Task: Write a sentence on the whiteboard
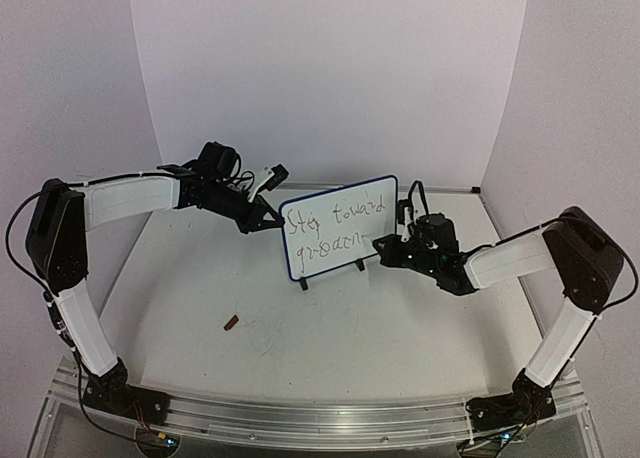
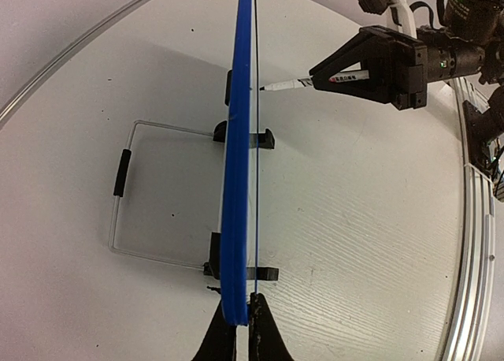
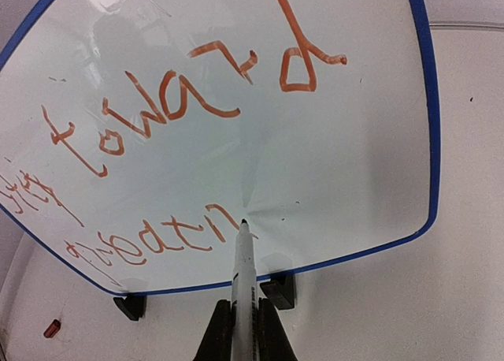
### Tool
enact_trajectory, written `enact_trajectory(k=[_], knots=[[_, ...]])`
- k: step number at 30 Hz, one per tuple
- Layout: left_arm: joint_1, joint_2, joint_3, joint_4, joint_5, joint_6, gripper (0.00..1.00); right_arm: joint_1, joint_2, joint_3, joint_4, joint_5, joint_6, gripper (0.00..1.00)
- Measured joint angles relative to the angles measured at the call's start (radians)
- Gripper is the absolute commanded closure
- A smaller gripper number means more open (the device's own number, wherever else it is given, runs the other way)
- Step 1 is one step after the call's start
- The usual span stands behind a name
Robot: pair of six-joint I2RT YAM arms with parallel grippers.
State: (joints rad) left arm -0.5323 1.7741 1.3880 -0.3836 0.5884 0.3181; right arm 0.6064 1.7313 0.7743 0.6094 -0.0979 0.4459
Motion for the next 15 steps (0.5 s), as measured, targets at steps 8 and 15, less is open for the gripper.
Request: enact_trajectory(k=[8,15], knots=[[0.000,0.000,0.000,0.000,0.000,0.000,1.00,0.000,0.022,0.017,0.000,0.012,-0.002,1.00],[0.000,0.000,0.000,0.000,0.000,0.000,1.00,0.000,0.023,0.017,-0.001,0.036,-0.003,1.00]])
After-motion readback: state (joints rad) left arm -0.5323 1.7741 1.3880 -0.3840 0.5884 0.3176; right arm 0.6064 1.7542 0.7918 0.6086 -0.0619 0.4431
